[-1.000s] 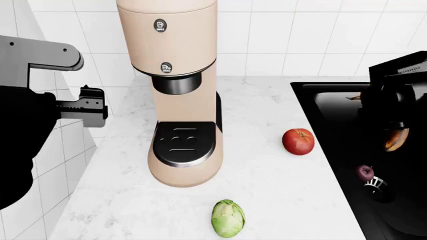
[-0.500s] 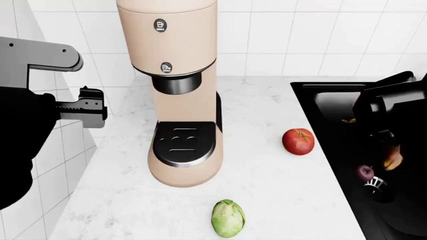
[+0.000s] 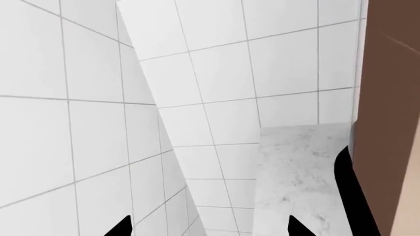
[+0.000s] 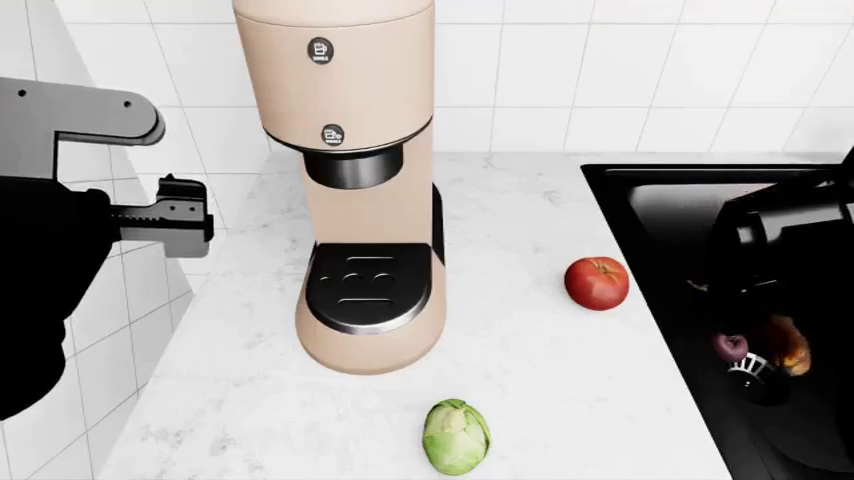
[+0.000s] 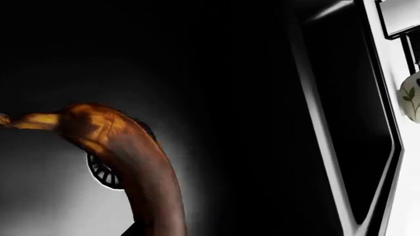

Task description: There is a mixed pile of frozen fruits and vegetables on the counter. Locate all the frozen vegetables and place the items in a bowl on the counter. Take all the frozen fruits and defrost them in a running sink.

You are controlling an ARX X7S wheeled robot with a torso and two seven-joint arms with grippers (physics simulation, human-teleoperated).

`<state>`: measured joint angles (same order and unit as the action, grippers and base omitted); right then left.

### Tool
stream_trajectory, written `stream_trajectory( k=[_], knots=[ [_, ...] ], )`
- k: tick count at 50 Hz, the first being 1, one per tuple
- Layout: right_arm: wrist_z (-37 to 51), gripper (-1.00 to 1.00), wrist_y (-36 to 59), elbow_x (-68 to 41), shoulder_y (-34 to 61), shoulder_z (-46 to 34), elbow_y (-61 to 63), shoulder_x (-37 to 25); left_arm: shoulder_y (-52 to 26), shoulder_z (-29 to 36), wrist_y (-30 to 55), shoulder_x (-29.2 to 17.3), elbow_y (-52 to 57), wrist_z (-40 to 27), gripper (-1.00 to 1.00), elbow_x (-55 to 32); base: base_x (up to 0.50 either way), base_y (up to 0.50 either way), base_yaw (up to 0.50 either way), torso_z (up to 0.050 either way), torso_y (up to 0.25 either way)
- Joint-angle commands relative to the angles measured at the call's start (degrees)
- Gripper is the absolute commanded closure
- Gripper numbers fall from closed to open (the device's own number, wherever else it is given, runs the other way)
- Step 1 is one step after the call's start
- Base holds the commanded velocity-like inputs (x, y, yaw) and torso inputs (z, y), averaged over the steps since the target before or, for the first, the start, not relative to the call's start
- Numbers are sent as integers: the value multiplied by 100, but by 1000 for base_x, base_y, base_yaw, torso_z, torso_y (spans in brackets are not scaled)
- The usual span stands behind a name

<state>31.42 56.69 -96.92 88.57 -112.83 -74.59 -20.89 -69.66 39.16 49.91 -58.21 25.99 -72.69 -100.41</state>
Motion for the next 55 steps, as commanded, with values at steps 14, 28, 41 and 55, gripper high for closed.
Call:
stream_trajectory(
  k=[14, 28, 41, 55],
  knots=[
    [910, -100, -14, -420, 494, 186, 1039, -639, -78, -15, 7, -6, 4, -26, -100, -47, 0, 0, 0, 0, 0],
    [2501, -100, 239, -1253, 1480, 828, 3459, -1957, -199, -37, 47, -23, 38, -104, -100, -166, 0, 0, 0, 0, 0],
    [3603, -100, 642, -1833, 2263, 1069, 4656, -2851, -207, -85, 3, -119, 162, -213, -100, -304, 0, 0, 0, 0, 0],
    [4722, -100, 1259, -3244, 3159, 1255, 5754, -3651, -199, -139, -50, -249, 310, -294, -100, -427, 0, 0, 0, 0, 0]
  ],
)
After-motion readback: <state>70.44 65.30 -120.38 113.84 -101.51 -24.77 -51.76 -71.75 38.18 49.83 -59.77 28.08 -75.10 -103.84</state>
